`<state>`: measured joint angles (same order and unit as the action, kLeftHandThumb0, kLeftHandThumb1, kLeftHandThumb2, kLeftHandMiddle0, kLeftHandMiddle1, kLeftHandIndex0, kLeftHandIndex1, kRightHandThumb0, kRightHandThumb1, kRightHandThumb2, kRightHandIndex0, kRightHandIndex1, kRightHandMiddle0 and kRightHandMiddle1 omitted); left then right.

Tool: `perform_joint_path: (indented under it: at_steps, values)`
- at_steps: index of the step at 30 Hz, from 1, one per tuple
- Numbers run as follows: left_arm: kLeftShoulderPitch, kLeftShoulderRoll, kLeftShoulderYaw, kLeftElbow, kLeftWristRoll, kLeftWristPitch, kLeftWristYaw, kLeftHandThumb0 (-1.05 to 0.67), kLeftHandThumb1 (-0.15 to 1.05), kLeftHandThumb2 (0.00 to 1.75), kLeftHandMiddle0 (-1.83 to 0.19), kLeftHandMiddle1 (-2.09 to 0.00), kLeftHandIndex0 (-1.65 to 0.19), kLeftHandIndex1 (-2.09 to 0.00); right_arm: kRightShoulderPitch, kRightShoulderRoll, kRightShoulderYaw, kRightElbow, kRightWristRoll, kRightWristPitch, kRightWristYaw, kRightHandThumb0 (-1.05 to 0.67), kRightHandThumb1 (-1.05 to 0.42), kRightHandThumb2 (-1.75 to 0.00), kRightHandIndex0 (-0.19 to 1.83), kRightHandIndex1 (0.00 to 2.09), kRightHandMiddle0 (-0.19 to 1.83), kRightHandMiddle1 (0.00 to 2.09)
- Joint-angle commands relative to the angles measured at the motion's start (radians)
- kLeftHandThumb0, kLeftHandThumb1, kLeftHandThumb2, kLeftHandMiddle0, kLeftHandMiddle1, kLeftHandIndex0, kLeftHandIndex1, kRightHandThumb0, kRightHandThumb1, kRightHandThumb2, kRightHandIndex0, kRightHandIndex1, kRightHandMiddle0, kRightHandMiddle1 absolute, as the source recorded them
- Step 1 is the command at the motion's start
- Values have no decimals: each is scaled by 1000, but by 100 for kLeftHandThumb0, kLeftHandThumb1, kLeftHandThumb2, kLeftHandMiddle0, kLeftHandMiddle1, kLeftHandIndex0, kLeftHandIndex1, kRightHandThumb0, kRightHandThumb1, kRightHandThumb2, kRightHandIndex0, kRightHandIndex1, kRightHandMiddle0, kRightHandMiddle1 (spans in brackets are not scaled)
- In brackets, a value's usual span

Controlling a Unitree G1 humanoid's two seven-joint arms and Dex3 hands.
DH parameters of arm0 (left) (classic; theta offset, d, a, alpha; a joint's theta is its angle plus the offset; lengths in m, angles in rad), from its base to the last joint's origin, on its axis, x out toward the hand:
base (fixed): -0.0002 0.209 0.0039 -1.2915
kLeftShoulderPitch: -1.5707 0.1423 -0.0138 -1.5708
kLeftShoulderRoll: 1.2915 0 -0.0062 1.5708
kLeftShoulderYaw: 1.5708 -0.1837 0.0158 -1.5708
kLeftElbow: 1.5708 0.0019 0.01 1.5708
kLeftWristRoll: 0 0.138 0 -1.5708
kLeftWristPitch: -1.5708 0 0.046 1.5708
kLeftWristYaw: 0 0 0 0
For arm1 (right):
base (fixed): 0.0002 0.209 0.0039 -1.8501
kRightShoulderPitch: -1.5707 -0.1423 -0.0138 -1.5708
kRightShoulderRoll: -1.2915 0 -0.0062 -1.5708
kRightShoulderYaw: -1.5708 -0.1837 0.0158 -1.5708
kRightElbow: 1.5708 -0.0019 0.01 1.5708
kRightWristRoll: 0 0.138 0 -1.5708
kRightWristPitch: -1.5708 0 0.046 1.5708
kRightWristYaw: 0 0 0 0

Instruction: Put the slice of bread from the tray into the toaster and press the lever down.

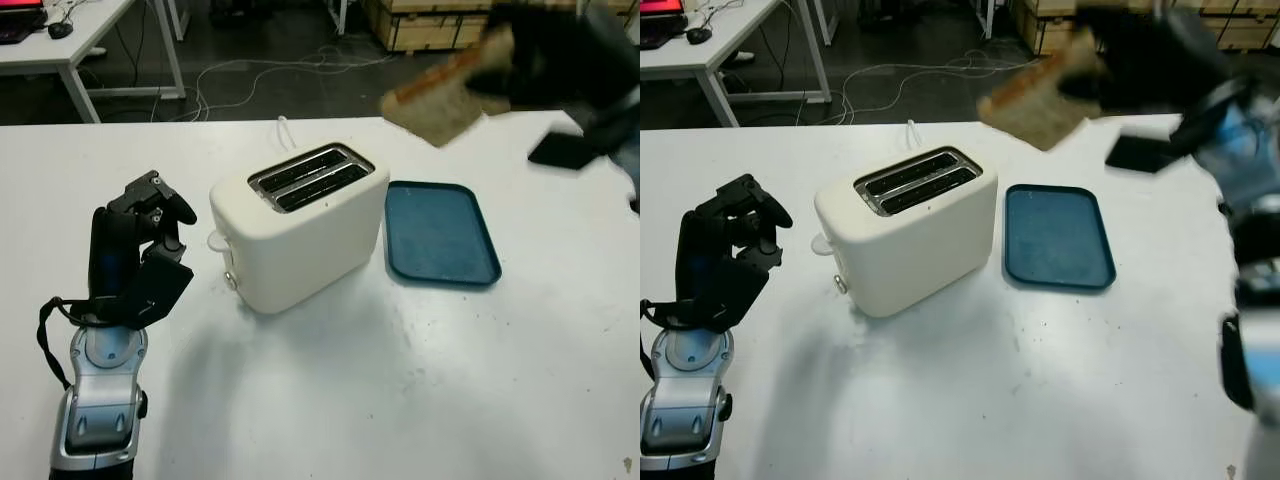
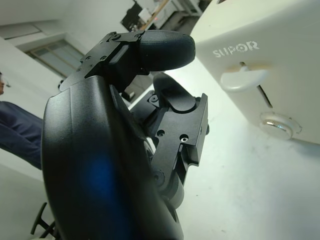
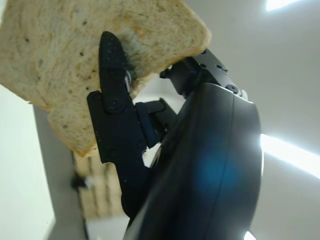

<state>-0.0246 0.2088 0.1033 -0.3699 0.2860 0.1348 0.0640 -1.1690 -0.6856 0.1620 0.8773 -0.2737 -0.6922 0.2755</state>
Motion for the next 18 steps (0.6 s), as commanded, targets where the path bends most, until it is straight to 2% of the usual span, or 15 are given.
perform_joint_path:
  at_steps: [1, 3, 11, 18]
  values:
    - [-8, 6, 1, -3, 5, -2, -4, 2, 92, 84, -105, -175, -69, -175, -84, 37, -14, 35, 44, 57, 80, -40, -92, -30, 83, 174, 63, 174]
    - [-8, 4, 2, -9, 6, 6, -3, 1, 92, 83, -105, -175, -69, -175, -145, 82, -19, 76, 82, 79, 169, -37, -92, -30, 90, 175, 70, 174]
    - [-3, 3, 3, -14, 4, 5, -4, 1, 92, 83, -105, -175, -69, -175, -242, 231, -9, 217, 83, 110, 290, -58, -92, -36, 107, 175, 87, 175]
    - [0, 1, 8, -11, 0, -1, 1, 1, 92, 82, -105, -175, -69, -175, -236, 285, 58, 220, 3, 115, 304, -57, -92, -43, 116, 175, 95, 175]
